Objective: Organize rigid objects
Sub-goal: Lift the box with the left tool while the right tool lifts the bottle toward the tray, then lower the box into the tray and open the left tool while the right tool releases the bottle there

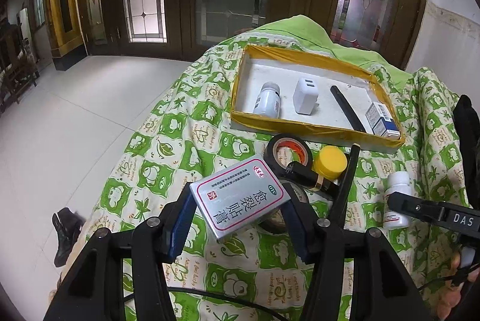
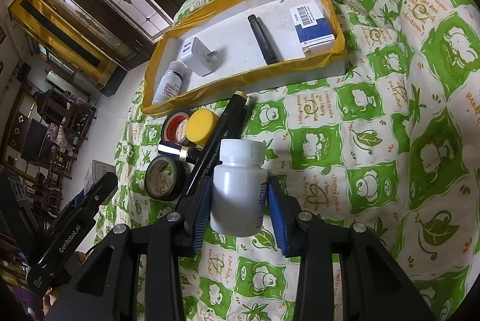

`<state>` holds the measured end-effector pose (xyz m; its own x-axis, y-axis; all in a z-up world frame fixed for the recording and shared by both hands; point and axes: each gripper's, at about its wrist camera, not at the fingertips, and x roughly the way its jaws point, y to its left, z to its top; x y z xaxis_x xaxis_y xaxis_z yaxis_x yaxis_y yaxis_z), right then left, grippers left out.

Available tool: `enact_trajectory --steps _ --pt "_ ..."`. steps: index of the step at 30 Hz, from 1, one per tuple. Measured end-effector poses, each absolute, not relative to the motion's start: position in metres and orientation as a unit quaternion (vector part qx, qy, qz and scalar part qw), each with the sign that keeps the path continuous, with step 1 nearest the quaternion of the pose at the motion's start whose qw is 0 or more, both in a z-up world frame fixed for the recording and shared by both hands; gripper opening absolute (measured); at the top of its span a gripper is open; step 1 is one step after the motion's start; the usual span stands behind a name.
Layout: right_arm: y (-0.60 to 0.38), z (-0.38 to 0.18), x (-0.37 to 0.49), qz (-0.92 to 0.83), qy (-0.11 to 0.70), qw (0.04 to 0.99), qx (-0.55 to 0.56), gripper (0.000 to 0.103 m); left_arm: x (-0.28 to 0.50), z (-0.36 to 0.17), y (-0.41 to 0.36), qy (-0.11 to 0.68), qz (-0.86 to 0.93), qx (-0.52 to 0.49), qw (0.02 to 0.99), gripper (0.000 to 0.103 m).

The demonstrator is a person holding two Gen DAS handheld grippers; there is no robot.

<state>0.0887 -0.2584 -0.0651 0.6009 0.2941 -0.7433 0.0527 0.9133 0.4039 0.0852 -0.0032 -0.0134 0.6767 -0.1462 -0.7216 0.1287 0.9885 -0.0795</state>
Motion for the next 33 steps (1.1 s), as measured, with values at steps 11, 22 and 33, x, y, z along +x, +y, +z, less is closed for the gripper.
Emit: enact_trajectory --steps 11,22,33 --pt "-0.258 -0.061 0.088 0.071 0.437 0.875 0.196 0.036 0.084 -0.012 -0.008 0.387 -0.068 0.007 0.919 0.059" --pt "-0.268 -0.037 0.097 0.08 0.425 0.876 0.215 0.036 0.098 0.001 -0.014 0.382 -0.079 0.021 0.921 0.059" --pt "-0.272 -0.011 0.143 0.093 0.409 0.883 0.21 0.036 0.168 0.016 -0.02 0.403 -0.117 -0.012 0.907 0.059"
